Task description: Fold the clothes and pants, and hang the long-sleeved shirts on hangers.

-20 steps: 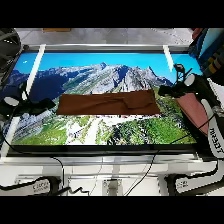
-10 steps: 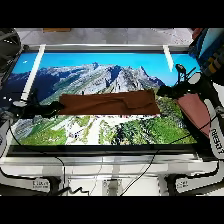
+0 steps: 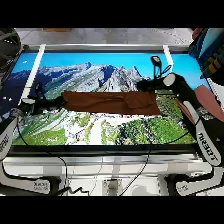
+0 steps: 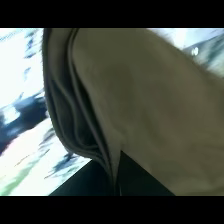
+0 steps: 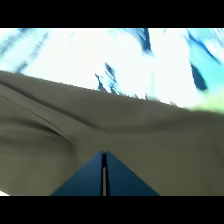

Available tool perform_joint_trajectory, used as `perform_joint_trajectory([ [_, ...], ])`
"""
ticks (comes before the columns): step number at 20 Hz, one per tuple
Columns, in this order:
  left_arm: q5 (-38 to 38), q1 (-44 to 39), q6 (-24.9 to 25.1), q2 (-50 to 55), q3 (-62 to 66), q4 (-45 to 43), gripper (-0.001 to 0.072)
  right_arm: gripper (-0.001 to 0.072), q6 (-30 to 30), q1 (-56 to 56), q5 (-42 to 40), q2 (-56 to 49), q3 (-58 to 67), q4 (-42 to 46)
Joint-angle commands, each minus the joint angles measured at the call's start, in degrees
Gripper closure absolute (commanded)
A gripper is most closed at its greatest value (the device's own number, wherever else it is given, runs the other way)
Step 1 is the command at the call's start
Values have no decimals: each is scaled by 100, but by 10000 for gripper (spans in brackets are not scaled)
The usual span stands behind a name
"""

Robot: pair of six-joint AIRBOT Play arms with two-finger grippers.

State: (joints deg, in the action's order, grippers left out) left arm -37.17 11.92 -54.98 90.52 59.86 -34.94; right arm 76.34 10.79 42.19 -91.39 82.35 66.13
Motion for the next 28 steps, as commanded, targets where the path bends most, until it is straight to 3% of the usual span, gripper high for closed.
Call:
perform_joint_trajectory([
  [1, -332, -63, 35, -590, 186, -734, 695, 705, 24, 658, -546, -31, 2, 256],
  [6, -1224, -328, 7, -2162, 214, -1580, 696, 709, 315, 1401, -479, -352, 4, 133],
  [13, -1394, -745, -286, -3270, 214, -1648, 694, 709, 664, 2667, -1049, -1456, 592, -990],
  [16, -1410, -756, -262, -3373, 212, -1655, 694, 709, 833, 3058, -876, -1912, 1300, -1445],
  [21, -1410, -765, -267, -3195, 210, -1705, 694, 708, 914, 3211, -564, -2050, 1390, -1897],
  [25, -1314, -811, -260, -2964, 208, -1163, 694, 707, 911, 2767, -114, -2013, 1390, -1711],
  [28, -721, -1349, -2, -2780, 214, -929, 695, 706, 911, 2024, 422, -1871, 1390, -1646],
])
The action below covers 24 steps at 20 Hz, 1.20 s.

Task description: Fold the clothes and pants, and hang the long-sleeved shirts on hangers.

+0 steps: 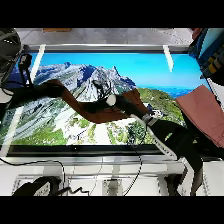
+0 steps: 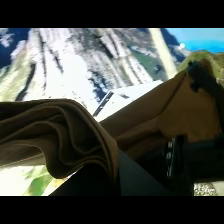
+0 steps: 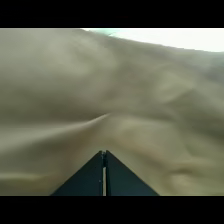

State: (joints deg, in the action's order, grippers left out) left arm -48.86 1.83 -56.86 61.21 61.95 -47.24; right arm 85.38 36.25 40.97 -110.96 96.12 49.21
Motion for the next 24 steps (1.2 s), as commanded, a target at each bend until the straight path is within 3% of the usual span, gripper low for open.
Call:
perform_joint_trajectory([
  [1, 787, -664, 181, 236, 4, 297, 696, 705, 7, -837, 780, 175, 15, 109],
  [4, 1952, -1790, 181, 640, 4, 299, 696, 704, 7, -1770, 1506, 483, 13, 361],
  [9, 4924, -3910, 179, 1904, 76, 297, 695, 703, -15, -3012, 2262, 1108, 13, 658],
  [14, 5434, -4861, 72, 3554, 1270, 293, 693, 702, -59, -3578, 2402, 1593, 13, 802],
  [15, 5453, -4918, 72, 3751, 1403, 291, 620, 677, -59, -3609, 2428, 1620, 13, 935],
  [16, 5442, -4944, 72, 3842, 1456, 293, 284, 523, -59, -3633, 2433, 1628, 13, 1121],
  [17, 5442, -4962, 68, 3842, 1456, 297, -13, 246, -61, -3633, 2411, 1624, 13, 1373],
  [18, 5431, -4962, 74, 3790, 1456, 291, 6, 144, -61, -3633, 2363, 1615, 11, 1655],
  [21, 5427, -4800, 79, 3488, 1456, 267, 6, 146, -59, -3665, 2249, 1541, 11, 2402],
  [24, 5421, -4406, 76, 3108, 1456, 271, 7, 146, -210, -3895, 2433, 1279, 11, 2474],
])
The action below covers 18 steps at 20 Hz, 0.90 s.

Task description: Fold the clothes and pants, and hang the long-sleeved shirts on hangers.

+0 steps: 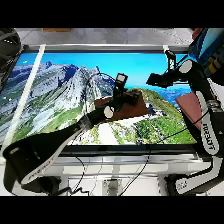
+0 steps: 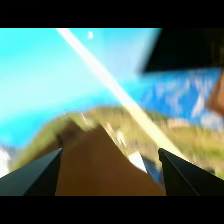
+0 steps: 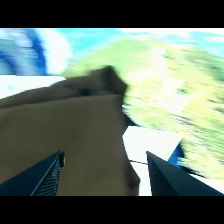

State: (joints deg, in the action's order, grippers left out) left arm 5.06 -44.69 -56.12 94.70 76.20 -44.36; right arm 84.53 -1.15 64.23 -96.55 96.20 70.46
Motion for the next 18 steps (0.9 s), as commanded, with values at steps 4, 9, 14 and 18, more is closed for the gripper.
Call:
perform_joint_trajectory([
  [4, -238, 752, 0, -645, 31, -15, 7, 151, -758, -632, 737, -767, 4, -632],
  [9, -706, 1095, 0, -767, 28, -15, 7, 147, -1283, -807, 1075, -1606, 4, -2079],
  [14, -817, 1176, 2, -767, 31, -17, 7, 83, -1259, -431, 1106, -2194, 4, -2800],
  [18, -866, 1283, 2, -767, 28, -17, 7, 49, -1335, 223, 1010, -2317, 4, -2800],
])
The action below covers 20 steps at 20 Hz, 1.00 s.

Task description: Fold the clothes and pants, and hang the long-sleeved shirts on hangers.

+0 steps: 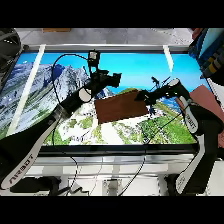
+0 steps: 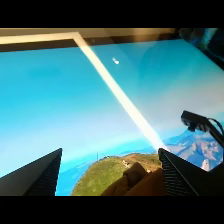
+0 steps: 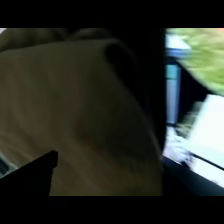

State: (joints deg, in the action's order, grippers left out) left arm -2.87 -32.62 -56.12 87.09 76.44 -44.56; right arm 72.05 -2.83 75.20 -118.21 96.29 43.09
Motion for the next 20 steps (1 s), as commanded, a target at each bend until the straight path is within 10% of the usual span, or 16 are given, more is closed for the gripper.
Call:
perform_joint_trajectory([
  [1, -201, 136, 2, -7, 4, 2, 8, 129, -332, 573, -234, -142, -4, -109],
  [3, -863, 361, 2, -7, 4, -2, 9, 381, -553, 831, -422, -138, 35, -367],
  [4, -1296, 518, 0, -7, 2, -22, 13, 694, -560, 925, -459, -136, 94, -509],
  [5, -1784, 723, 0, -7, 4, -201, 96, 702, -557, 977, -433, -133, 201, -588],
  [8, -3180, 1397, -4, -35, 7, -1679, 693, 703, -553, 907, -212, 44, 588, -601],
  [13, -5228, 2730, -1832, -439, 7, -4293, 694, 702, 57, 7, -146, 883, 1130, -525],
  [20, -6708, 3856, -1867, -861, 7, -4743, 694, 702, 1895, -2330, -63, 2155, 1178, 1104],
])
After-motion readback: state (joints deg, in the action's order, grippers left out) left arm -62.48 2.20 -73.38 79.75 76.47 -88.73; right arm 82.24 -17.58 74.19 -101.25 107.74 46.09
